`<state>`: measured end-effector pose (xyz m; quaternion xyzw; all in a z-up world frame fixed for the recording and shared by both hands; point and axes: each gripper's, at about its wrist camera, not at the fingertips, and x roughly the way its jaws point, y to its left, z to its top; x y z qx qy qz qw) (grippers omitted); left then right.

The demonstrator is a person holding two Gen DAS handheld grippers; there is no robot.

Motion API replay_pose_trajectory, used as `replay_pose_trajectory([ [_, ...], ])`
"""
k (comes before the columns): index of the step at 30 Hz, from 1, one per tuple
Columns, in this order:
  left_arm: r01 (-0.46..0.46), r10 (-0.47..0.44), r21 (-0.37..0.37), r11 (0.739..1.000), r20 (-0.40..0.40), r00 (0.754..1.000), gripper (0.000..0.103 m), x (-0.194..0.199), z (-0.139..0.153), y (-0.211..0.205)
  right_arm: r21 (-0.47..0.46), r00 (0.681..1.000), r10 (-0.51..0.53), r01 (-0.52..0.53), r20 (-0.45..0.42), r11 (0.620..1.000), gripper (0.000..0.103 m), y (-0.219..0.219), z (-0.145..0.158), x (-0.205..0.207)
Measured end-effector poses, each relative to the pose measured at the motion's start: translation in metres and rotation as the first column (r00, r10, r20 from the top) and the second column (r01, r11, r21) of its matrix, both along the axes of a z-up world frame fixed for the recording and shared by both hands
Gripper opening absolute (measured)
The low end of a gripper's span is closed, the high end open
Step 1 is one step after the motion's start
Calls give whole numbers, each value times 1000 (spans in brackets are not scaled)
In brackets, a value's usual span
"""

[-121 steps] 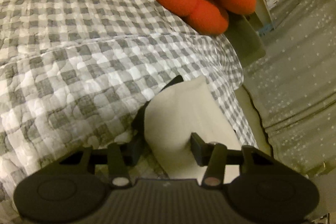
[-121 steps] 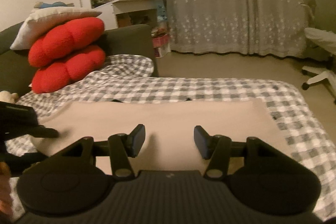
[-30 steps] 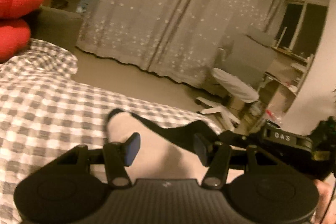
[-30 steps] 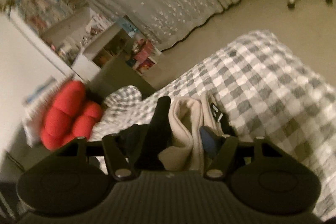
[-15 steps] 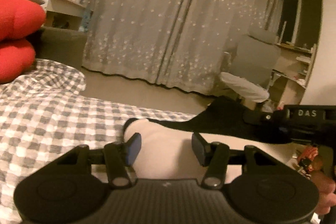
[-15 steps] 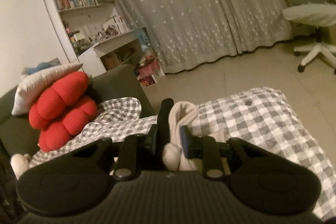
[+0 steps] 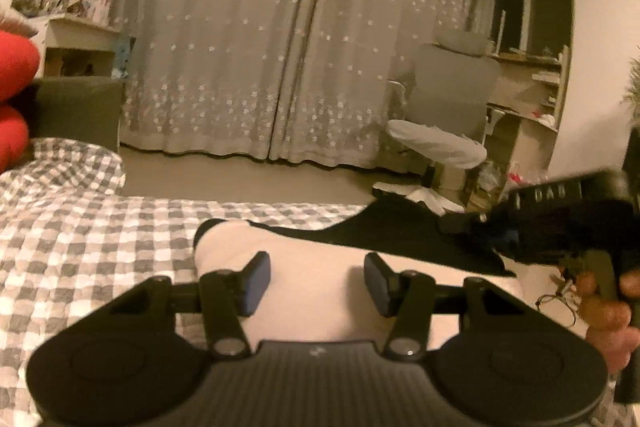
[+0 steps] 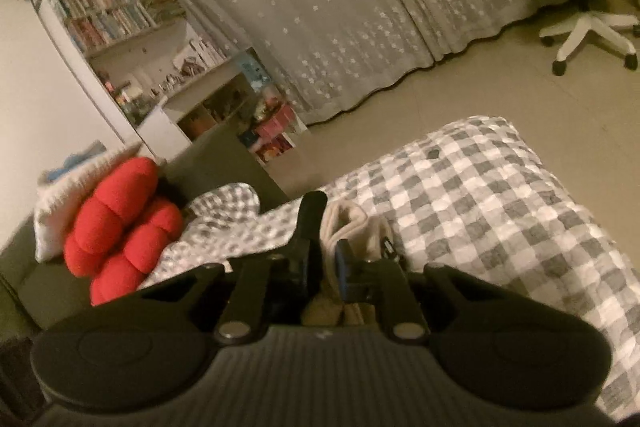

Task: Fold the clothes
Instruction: 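Lift the bundle with the right tool while the left tool holds the white fold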

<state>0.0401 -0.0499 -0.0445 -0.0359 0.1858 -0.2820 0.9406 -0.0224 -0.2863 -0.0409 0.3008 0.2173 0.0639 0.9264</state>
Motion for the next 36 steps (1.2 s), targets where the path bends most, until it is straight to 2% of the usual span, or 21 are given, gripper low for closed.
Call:
replay_pose_trajectory([
  [3, 28, -28, 3, 1000, 7, 1000, 52, -3, 2, -3, -23, 1000, -20, 20, 4, 1000, 15, -2, 5, -4],
  [8, 62, -62, 45, 997, 2, 998, 52, -7, -5, -10, -48, 996, -28, 24, -89, 999, 17, -3, -12, 4],
  [10, 67, -68, 72, 995, 14, 998, 52, -8, -6, -14, -61, 996, -30, 25, -80, 998, 18, -2, -11, 2],
  [12, 64, -66, 76, 995, 23, 998, 52, -9, -4, -14, -88, 998, -45, 40, -52, 995, 37, -1, -6, -2],
  [14, 53, -55, 45, 998, 30, 998, 52, -9, -2, -11, -151, 998, -64, 62, -13, 987, 43, 2, 1, -6],
  [17, 57, -56, -7, 998, 47, 997, 46, -10, 2, -9, -222, 998, -51, 59, 45, 973, 43, 11, 9, -9],
  [18, 73, -72, -11, 997, 41, 997, 45, -10, 2, -10, -240, 997, -29, 45, 67, 970, 43, 15, 10, -8],
  [20, 108, -108, -13, 994, 25, 994, 35, -8, 1, -13, -282, 996, 23, 4, 90, 959, 43, 25, 10, -5],
  [22, 154, -154, 11, 988, 2, 988, 29, -8, -4, -19, -325, 992, 75, -39, 98, 945, 43, 36, 8, 1],
  [26, 194, -196, 74, 978, 21, 980, 28, -14, -14, -25, -408, 990, 129, -92, 65, 909, 36, 50, -5, 11],
  [29, 221, -223, 76, 972, 10, 975, 28, -15, -16, -21, -481, 991, 131, -106, 19, 870, 25, 53, -17, 16],
  [31, 248, -249, 77, 966, 0, 969, 28, -16, -17, -18, -538, 993, 115, -106, -17, 836, 23, 52, -29, 16],
  [36, 290, -291, 110, 951, 0, 957, 28, -20, -15, -15, -474, 993, 116, -104, -4, 874, 23, 36, -33, 11],
])
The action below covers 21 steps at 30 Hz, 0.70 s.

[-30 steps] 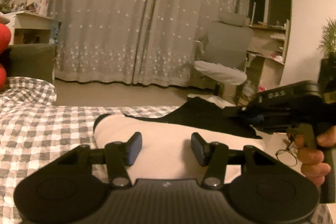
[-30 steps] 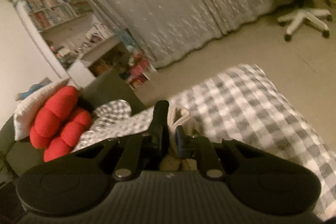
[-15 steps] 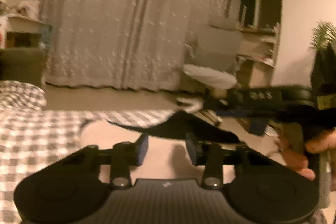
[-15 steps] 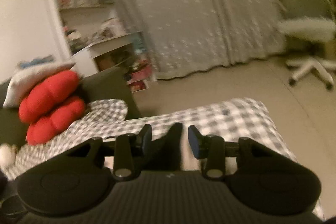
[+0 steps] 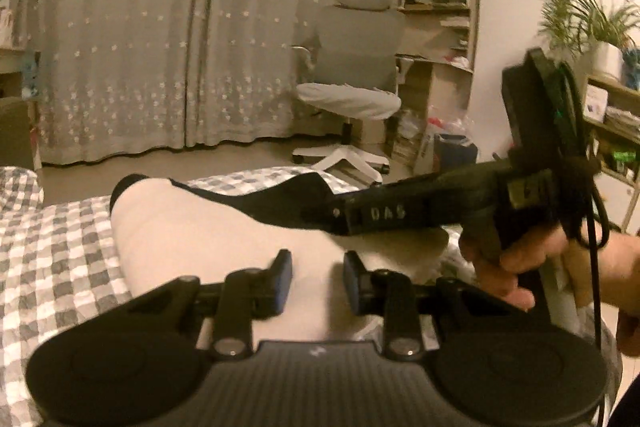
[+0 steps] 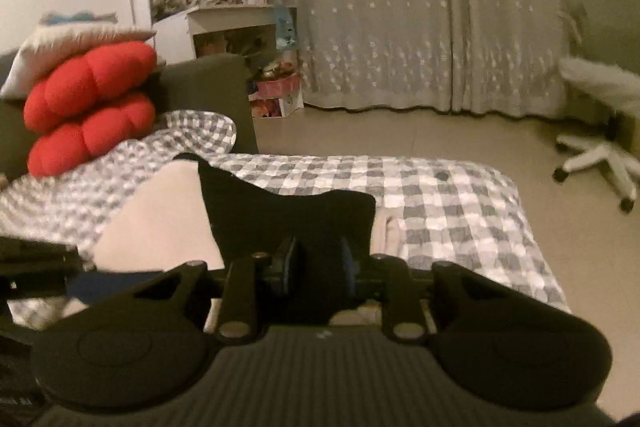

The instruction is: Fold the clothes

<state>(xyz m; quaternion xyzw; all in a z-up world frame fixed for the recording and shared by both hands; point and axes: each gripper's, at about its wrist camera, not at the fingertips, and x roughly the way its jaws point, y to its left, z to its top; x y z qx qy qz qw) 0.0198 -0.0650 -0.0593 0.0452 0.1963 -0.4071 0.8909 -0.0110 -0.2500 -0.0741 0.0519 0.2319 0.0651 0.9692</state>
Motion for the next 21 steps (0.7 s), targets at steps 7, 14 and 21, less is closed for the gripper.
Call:
replay_pose_trajectory([
  [7, -68, 68, -81, 994, 3, 998, 29, 14, 20, 19, 5, 998, -14, 14, 60, 1000, 24, 5, 17, -11],
  [14, -181, 180, -98, 979, -9, 984, 29, 38, 13, 22, 15, 995, -19, 17, 101, 1000, 32, 13, 25, -1],
  [21, -244, 244, -66, 968, -4, 970, 29, 50, 5, 19, -18, 998, -49, 49, 27, 999, 27, 15, 9, 19],
])
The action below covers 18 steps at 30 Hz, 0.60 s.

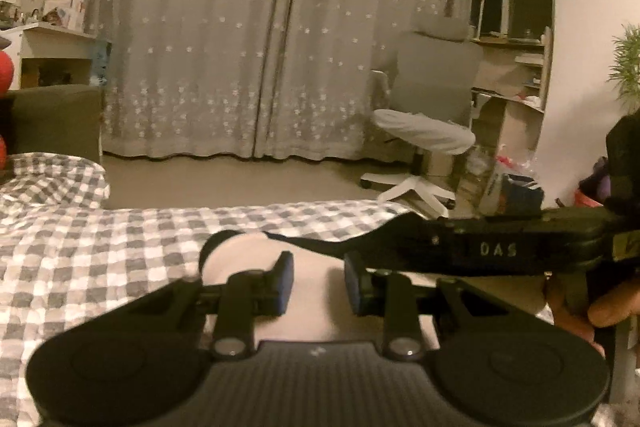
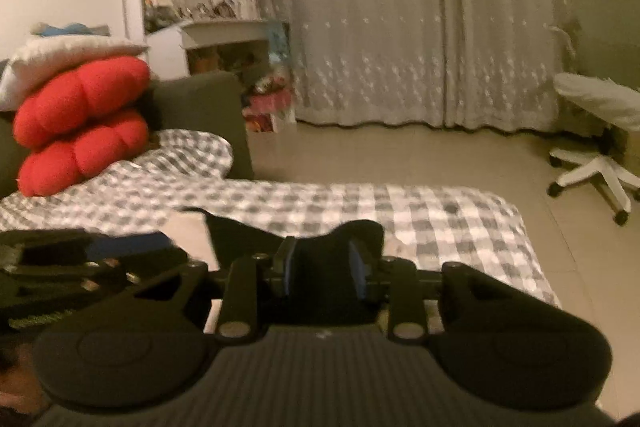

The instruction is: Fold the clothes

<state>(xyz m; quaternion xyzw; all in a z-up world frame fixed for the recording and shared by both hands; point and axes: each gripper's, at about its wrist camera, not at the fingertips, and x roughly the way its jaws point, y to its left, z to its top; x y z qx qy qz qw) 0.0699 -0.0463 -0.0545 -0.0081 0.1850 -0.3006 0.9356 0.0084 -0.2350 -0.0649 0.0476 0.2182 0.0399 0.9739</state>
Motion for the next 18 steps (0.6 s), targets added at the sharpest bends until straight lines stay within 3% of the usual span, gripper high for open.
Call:
replay_pose_trajectory([
  [7, -114, 113, -6, 993, -29, 993, 35, 9, 1, 12, 35, 999, -48, 48, -1, 998, 26, -10, 1, -4],
  [9, -133, 132, -12, 991, -43, 990, 37, 11, 2, 17, 19, 997, -74, 74, 3, 997, 33, -10, 2, -8],
  [11, -153, 152, -10, 988, -50, 987, 38, 12, 5, 20, 16, 995, -102, 102, 0, 995, 33, -13, 2, -11],
  [15, -178, 175, -30, 984, -81, 981, 39, 10, 14, 28, 58, 994, -107, 107, 7, 993, 33, -18, 9, -20],
  [18, -142, 137, -62, 988, -74, 988, 42, 2, 22, 29, 69, 997, -67, 64, 30, 996, 33, -9, 18, -28],
])
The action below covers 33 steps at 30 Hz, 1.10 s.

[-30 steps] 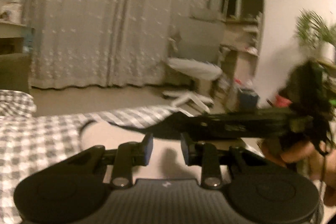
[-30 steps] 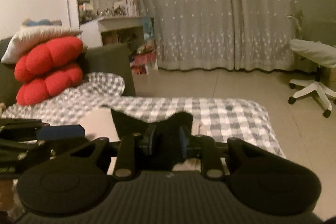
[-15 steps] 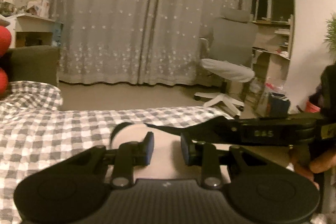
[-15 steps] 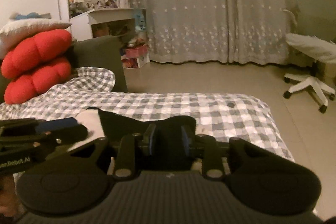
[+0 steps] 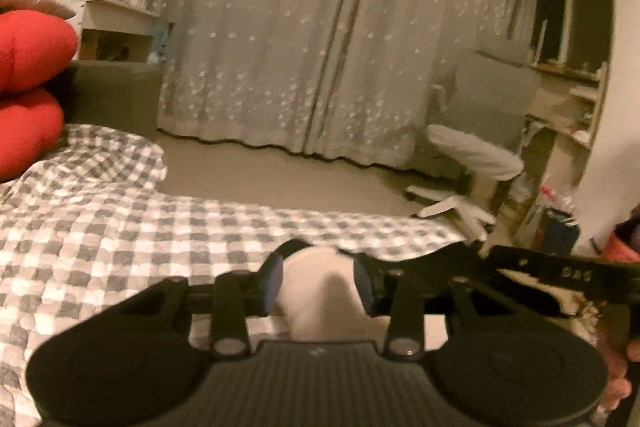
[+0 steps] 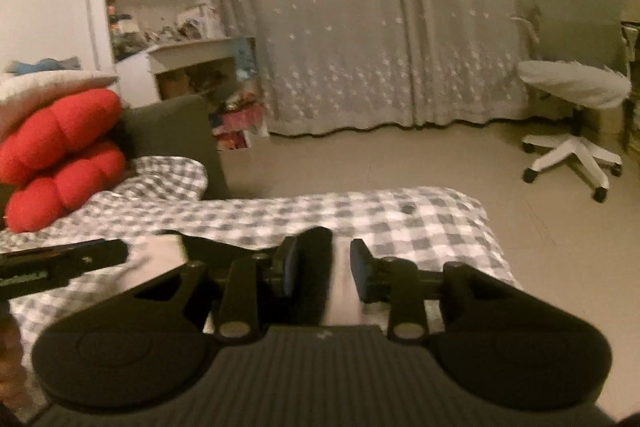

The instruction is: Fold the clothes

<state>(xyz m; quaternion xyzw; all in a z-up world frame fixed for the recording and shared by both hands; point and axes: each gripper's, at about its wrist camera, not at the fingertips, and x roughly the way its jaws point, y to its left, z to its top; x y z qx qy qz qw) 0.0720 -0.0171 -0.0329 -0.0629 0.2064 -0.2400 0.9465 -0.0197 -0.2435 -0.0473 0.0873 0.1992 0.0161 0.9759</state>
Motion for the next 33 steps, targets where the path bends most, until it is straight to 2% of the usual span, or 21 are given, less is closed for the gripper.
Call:
replay_pose_trajectory([
  [3, 54, -55, 13, 998, 13, 998, 43, -10, 1, -8, -2, 999, 54, -54, 6, 999, 34, 14, 4, -4],
  [6, 98, -99, 60, 993, 14, 995, 44, -18, -3, -19, -48, 995, 100, -100, -15, 994, 35, 30, 3, -6],
  [11, 117, -123, 146, 982, 38, 992, 46, -25, -8, -24, -123, 991, 118, -125, -59, 985, 35, 35, -4, -8],
  [18, 118, -115, 123, 985, -27, 993, 50, -18, -8, 0, -96, 993, 105, -110, -59, 989, 35, 19, -1, -20],
  [22, 128, -125, 120, 985, -31, 992, 51, -19, -7, 9, -97, 994, 78, -85, -72, 992, 40, 14, 1, -25],
  [27, 130, -125, 119, 984, -46, 991, 51, -26, -2, 10, -57, 994, 66, -72, -90, 996, 41, 7, 1, -29],
  [33, 125, -120, 150, 981, -44, 992, 51, -33, 3, 14, -69, 994, 49, -56, -98, 996, 42, 11, 4, -32],
])
